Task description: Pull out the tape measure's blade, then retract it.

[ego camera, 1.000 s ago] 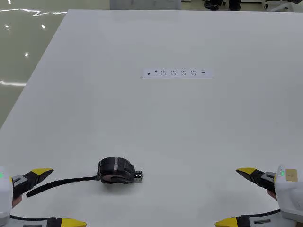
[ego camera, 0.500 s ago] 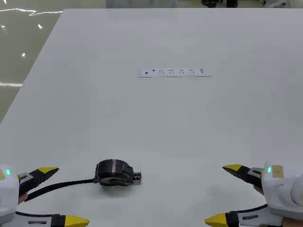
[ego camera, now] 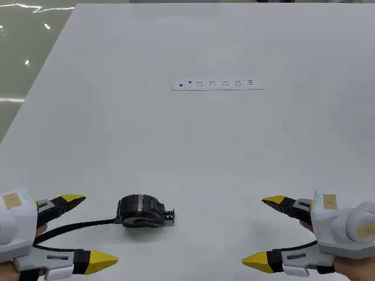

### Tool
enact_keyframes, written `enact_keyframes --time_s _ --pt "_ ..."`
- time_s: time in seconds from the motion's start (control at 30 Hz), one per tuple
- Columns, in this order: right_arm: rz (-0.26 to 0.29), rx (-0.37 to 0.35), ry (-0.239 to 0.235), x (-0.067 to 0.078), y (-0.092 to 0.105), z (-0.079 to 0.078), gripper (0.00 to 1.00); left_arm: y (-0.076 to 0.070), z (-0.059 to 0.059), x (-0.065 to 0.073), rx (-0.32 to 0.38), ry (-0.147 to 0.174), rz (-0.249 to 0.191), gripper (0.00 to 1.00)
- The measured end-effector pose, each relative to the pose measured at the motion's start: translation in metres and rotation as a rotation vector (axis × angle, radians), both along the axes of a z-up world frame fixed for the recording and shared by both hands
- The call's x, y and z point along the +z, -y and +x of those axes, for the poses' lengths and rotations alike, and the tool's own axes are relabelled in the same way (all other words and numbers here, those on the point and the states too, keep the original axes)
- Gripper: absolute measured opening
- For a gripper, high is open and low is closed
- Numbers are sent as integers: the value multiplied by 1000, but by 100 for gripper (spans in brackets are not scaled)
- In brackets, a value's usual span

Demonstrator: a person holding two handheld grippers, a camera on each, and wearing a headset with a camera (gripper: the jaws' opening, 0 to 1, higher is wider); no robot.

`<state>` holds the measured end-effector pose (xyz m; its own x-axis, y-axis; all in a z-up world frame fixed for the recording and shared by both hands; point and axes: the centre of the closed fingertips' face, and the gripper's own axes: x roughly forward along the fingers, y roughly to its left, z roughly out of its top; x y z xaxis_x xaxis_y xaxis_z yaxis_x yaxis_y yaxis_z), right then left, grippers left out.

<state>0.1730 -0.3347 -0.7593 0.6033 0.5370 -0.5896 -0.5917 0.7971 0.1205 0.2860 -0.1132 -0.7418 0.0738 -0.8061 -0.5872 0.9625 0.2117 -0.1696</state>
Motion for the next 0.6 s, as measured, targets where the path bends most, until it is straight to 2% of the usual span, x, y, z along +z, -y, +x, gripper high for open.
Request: enact_keyframes --time_s 0.07,0.17,0.27,0.6 --pt "0 4 4 -1 -2 2 79 4 2 0 -7 6 -5 87" --pt "10 7 15 -1 -4 6 75 9 5 -1 -11 -4 -22 83" --pt "7 13 35 1 -6 10 70 15 6 -5 -28 5 -20 82" --pt "20 19 32 -1 -7 21 68 26 11 -21 -90 1 9 76"
